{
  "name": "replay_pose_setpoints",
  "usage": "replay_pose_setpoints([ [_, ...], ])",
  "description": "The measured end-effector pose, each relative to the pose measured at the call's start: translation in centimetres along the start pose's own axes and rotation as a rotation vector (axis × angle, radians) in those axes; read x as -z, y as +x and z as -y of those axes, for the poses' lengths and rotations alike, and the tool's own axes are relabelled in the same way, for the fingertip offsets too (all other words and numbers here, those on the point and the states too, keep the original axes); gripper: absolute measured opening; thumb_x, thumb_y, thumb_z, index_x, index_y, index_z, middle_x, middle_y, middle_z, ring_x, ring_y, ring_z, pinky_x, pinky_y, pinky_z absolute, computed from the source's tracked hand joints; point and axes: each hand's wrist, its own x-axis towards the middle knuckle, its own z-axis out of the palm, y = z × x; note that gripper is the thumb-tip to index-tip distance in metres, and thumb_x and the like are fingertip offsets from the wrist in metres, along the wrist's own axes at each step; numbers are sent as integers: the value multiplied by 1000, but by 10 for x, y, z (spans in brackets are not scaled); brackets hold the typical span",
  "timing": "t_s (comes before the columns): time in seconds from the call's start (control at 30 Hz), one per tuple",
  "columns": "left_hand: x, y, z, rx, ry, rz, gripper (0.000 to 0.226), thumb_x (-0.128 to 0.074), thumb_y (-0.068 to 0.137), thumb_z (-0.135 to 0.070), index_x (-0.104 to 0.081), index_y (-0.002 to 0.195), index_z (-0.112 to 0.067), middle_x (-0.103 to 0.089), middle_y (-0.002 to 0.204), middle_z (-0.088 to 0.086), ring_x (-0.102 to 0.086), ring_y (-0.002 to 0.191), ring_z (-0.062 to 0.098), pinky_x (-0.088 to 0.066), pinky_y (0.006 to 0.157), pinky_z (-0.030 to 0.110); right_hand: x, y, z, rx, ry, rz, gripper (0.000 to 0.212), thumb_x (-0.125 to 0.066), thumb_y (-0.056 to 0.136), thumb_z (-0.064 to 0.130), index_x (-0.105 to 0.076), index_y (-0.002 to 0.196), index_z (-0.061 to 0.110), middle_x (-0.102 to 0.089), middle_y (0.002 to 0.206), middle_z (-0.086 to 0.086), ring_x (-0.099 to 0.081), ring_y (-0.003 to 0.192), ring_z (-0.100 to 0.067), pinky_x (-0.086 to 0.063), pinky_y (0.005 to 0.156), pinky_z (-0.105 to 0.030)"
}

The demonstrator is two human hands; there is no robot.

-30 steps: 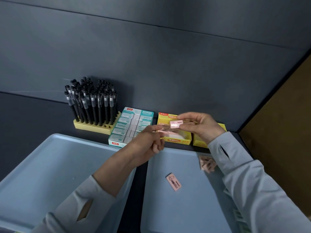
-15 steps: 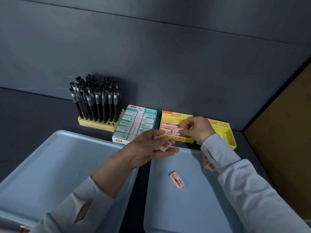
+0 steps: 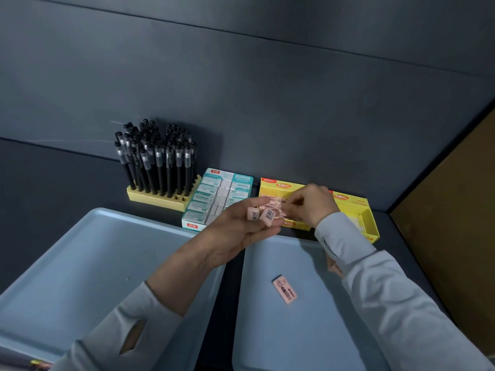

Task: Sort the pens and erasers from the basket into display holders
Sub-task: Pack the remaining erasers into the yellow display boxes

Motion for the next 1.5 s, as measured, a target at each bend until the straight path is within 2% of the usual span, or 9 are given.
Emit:
replay_pose_setpoints([
  [0.13,0,4,-2,-43,-13,-18,50,-44,89,20,-48,133,-2,-62,124,23,-65,109,33,-54,92,38,14,-14,19,36,621,117,15,-71,87,20,-75,86,5,-65,67,-6,-56,53,-9,-45,53,-20],
  [0.23,-4,6,-4,-53,4,-46,47,-50,88,18,-48,130,-5,-62,123,20,-66,108,33,-54,92,38,17,-21,27,90,681,303,22,-76,81,21,-73,93,3,-71,80,-13,-68,64,-13,-51,58,-24],
  [0.37,-12,3,-4,-86,40,-28,26,-53,90,11,-60,105,-9,-72,104,13,-69,99,24,-55,89,27,25,-23,24,94,807,275,7,-74,81,6,-70,87,6,-65,75,0,-60,63,-12,-49,58,-18],
  [0.57,-13,7,-4,-52,1,-88,31,-42,89,16,-59,104,-5,-68,114,22,-65,109,32,-51,98,35,27,-23,8,69,1074,286,22,-67,78,-13,-67,95,2,-72,95,-19,-69,85,-25,-56,80,-31],
  [0.67,-11,7,-4,-27,-22,-81,41,-30,87,20,-57,105,-5,-66,115,24,-64,110,34,-47,102,39,25,-20,3,72,1053,244,29,-67,77,-15,-67,100,2,-72,93,-17,-70,84,-21,-55,75,-25],
  [0.9,2,-2,-2,-52,136,-53,18,-45,98,2,-56,110,-4,-68,116,18,-66,108,29,-54,93,31,11,0,-12,-34,765,-1,28,-71,75,-15,-69,102,-7,-67,81,-5,-63,67,-7,-53,68,-15],
  [1.37,18,2,-5,-84,348,-102,18,-51,98,-8,-65,108,-14,-62,99,4,-65,83,5,-51,70,15,-21,22,8,54,255,-94,46,-61,87,5,-69,77,49,-71,96,-1,-66,93,-23,-57,73,-23],
  [1.43,18,4,-4,-91,340,-111,18,-53,96,-6,-65,107,-15,-63,94,3,-65,82,7,-52,70,16,-19,18,11,68,286,-71,40,-62,88,3,-72,82,41,-70,97,-6,-70,84,-21,-54,60,-14],
  [1.5,18,6,-4,-92,294,-125,17,-55,95,-2,-64,104,-13,-66,92,3,-66,83,9,-54,75,18,-20,17,10,61,309,-127,20,-72,83,9,-74,80,29,-71,85,-3,-69,74,-18,-56,59,-22],
])
